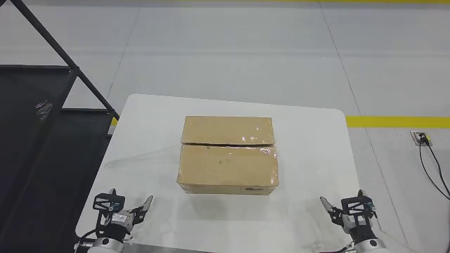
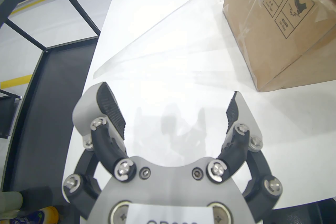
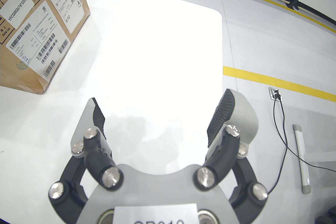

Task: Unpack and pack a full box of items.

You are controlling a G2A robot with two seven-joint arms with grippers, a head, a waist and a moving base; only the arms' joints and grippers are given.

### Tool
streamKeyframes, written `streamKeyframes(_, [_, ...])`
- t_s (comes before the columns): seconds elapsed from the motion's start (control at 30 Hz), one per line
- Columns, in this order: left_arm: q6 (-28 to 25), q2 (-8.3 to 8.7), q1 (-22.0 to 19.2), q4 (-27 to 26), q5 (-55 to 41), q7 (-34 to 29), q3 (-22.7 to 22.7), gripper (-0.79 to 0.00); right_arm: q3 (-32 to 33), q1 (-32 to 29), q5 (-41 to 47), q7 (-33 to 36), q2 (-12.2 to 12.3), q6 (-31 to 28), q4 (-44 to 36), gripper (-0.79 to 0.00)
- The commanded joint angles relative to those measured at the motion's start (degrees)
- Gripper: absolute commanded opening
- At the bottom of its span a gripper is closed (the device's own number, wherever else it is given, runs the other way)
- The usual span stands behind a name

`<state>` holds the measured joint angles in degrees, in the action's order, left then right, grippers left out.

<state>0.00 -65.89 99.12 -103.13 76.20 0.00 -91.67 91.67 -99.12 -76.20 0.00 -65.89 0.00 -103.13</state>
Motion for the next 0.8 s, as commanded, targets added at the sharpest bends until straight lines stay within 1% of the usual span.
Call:
streamKeyframes(0.0, [0.0, 0.0, 0.0, 0.0, 0.0, 0.0, 0.0, 0.0, 0.0, 0.0, 0.0, 0.0, 0.0, 0.0, 0.0, -0.001])
streamKeyframes(0.27, [0.0, 0.0, 0.0, 0.0, 0.0, 0.0, 0.0, 0.0, 0.0, 0.0, 0.0, 0.0, 0.0, 0.0, 0.0, 0.0])
streamKeyframes(0.33, [-2.0, -0.01, 0.0, -0.1, -1.2, 0.6, 0.1, 0.0, -0.2, 0.1, 0.2, 0.0, 0.0, -0.4, -0.3, 0.0])
streamKeyframes(0.53, [-8.0, 0.14, -1.7, 0.4, -4.2, 4.0, -1.4, 0.0, -0.4, 1.0, 4.7, 1.3, -0.1, -6.7, -4.3, 0.0])
streamKeyframes(0.7, [-12.6, 0.29, -3.8, 0.1, -7.0, 6.1, -3.0, 0.0, -0.6, 2.6, 9.7, 5.2, 0.0, -12.4, -7.8, 0.0])
streamKeyframes(0.77, [-14.9, 0.4, -4.6, 0.0, -7.6, 6.6, -3.5, 0.0, -1.3, 3.8, 12.8, 7.7, 0.0, -15.0, -9.0, 0.0])
